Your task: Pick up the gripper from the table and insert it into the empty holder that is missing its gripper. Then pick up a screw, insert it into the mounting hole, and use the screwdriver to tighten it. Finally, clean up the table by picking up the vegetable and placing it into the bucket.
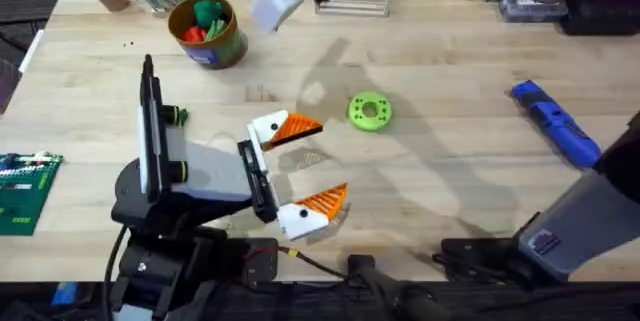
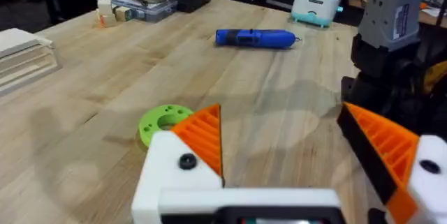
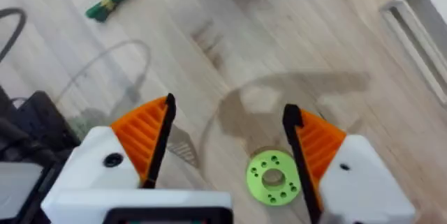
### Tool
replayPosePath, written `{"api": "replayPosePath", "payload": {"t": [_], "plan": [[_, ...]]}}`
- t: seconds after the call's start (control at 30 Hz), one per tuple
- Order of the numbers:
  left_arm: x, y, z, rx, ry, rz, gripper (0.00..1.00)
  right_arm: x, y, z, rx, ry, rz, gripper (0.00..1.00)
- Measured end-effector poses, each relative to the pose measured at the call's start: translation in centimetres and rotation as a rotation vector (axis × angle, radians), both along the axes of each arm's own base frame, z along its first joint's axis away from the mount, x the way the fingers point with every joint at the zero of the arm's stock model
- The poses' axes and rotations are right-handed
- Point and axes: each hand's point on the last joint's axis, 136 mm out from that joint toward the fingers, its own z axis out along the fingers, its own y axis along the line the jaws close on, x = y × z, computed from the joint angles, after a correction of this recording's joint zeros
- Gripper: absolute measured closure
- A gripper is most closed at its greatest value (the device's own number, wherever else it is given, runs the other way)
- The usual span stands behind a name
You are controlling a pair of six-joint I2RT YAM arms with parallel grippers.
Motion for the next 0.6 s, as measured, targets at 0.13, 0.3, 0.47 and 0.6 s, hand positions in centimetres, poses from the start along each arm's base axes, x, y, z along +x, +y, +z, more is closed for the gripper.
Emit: {"api": "replayPosePath", "payload": {"t": [0.13,0.3,0.47,0.6], "plan": [[0.0,0.0,0.0,0.000,0.000,0.000,0.009,2.2,-3.1,-0.2,0.001,0.034,-0.115,0.022],[0.0,0.0,0.0,0.000,0.000,0.000,0.332,4.2,-9.6,-0.9,-0.037,0.113,-0.280,0.019],[0.0,0.0,0.0,0.002,-0.006,0.000,0.987,3.9,-17.1,1.3,-0.044,0.135,-0.432,0.019],[0.0,0.0,0.0,0.002,-0.006,0.000,0.997,2.9,-21.7,4.3,-0.018,0.084,-0.532,0.019]]}}
